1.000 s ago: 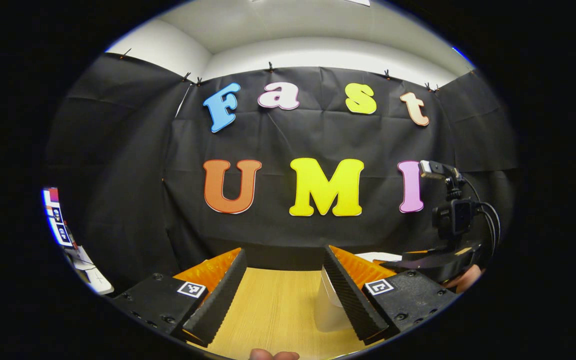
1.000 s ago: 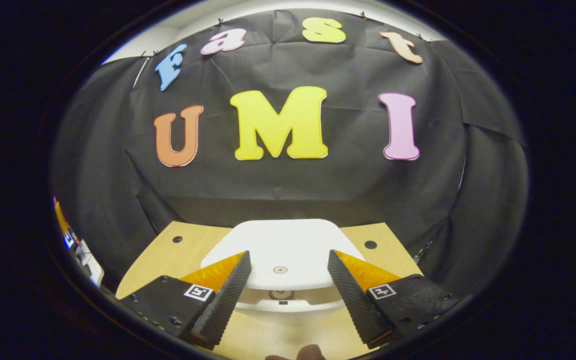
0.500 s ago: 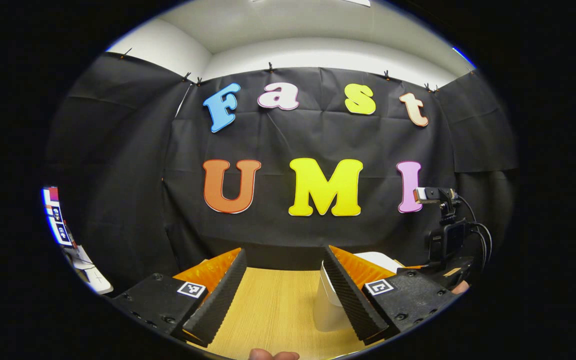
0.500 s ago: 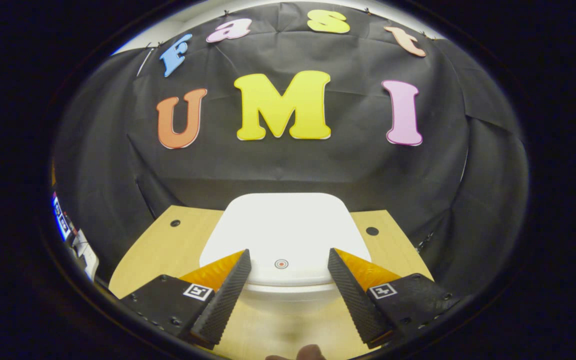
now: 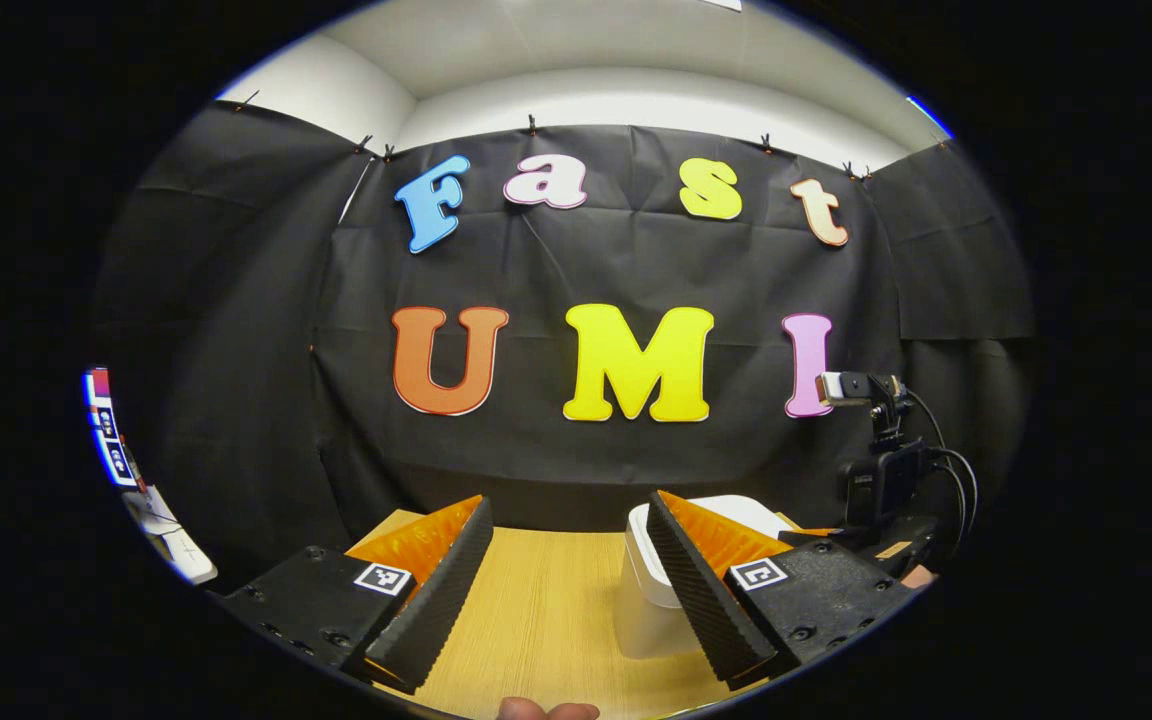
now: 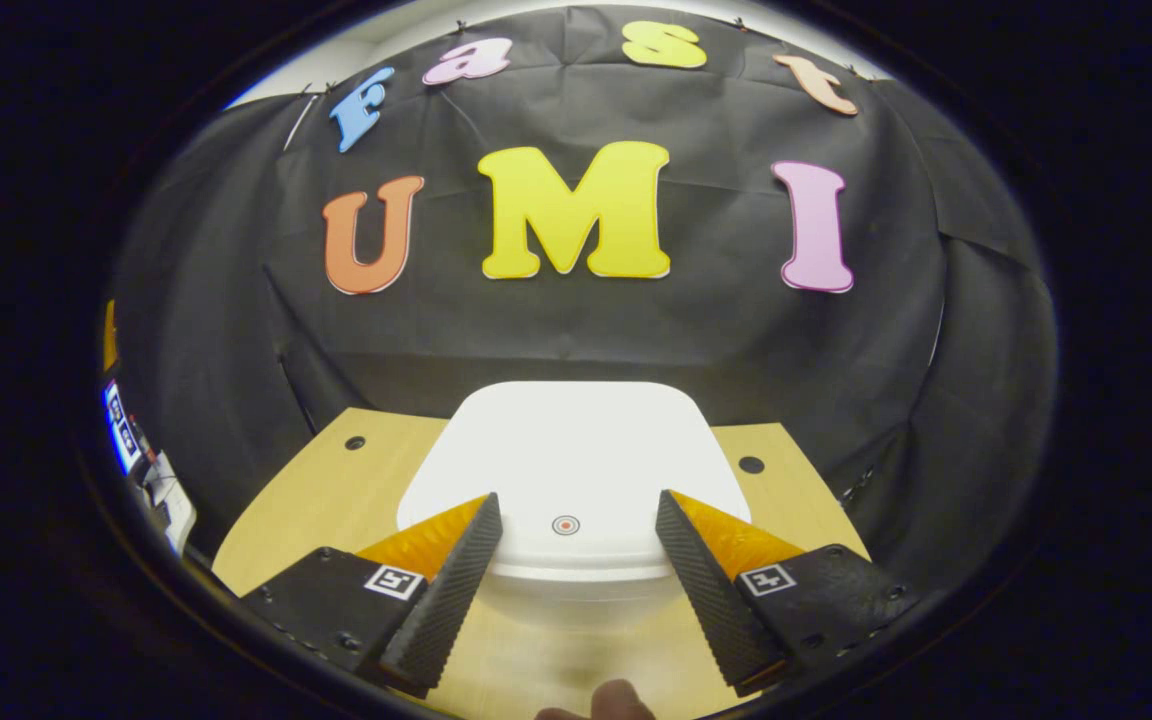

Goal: Press the lid of the desktop garbage bin to open it, pick up the crumpled paper on the desktop and throw it into the bin, then pick up the pop can on the desktop and drop it into the bin, and finally close the garbage bin lid.

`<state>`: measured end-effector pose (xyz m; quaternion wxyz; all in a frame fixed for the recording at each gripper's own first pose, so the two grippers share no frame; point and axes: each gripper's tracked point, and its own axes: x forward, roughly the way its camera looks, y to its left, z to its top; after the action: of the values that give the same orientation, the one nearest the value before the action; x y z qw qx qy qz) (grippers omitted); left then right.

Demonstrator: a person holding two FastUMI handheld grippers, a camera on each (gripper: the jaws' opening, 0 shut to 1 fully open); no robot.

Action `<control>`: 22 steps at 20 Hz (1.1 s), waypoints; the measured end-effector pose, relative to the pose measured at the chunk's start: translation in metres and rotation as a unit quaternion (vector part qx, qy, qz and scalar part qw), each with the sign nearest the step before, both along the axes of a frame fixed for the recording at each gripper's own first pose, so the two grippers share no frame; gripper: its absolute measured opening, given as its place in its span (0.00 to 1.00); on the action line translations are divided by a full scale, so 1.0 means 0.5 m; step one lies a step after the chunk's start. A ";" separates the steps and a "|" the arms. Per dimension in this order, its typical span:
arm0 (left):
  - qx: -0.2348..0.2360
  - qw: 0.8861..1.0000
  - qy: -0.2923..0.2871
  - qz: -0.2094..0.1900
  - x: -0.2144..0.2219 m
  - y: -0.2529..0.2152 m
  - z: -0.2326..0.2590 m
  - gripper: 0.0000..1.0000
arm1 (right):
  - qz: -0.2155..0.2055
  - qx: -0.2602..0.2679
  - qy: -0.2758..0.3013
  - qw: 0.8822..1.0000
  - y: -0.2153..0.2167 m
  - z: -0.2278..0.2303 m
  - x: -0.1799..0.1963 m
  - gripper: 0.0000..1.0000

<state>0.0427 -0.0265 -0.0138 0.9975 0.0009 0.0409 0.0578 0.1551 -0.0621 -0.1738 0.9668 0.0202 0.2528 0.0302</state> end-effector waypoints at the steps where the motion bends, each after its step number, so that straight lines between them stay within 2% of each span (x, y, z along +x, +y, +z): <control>1: 0.001 1.000 0.001 -0.004 0.000 -0.004 -0.003 0.99 | 0.003 -0.004 -0.003 1.000 -0.001 -0.003 0.001 0.96; 3: 0.002 1.000 0.003 -0.011 0.004 -0.013 -0.007 0.99 | -0.004 0.026 -0.005 1.000 0.001 -0.006 -0.001 1.00; 5: 0.005 1.000 0.000 -0.015 0.003 -0.017 -0.004 0.99 | 0.003 0.006 -0.014 1.000 0.003 -0.012 -0.002 0.96; 6: 0.006 1.000 0.000 -0.017 0.006 -0.020 -0.004 0.99 | -0.001 0.003 -0.014 1.000 0.021 -0.023 -0.004 1.00; 9: 0.006 1.000 -0.001 -0.022 0.010 -0.024 0.000 0.99 | -0.013 0.006 -0.045 0.999 0.020 -0.006 0.000 0.99; 10: 0.007 1.000 -0.002 -0.024 0.012 -0.028 0.002 1.00 | -0.013 0.010 -0.048 0.999 0.021 -0.005 -0.001 0.95; 12: 0.013 1.000 -0.006 -0.026 0.015 -0.030 0.009 1.00 | -0.016 0.019 -0.055 0.998 0.018 0.004 0.000 0.97; 18: 0.007 1.000 -0.006 -0.028 0.033 -0.041 0.011 0.99 | -0.007 0.012 -0.109 0.994 -0.023 0.085 -0.035 0.96; 21: 0.009 1.000 -0.006 -0.025 0.043 -0.045 0.016 1.00 | -0.021 0.003 -0.142 0.990 -0.069 0.144 -0.059 0.93; 22: 0.009 1.000 -0.008 -0.024 0.048 -0.048 0.017 1.00 | -0.023 0.004 -0.153 0.988 -0.080 0.166 -0.068 0.96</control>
<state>0.0665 -0.0505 -0.0051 0.9988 0.0109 0.0325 0.0341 0.1213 -0.1021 -0.0909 0.9944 0.0252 0.1015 0.0120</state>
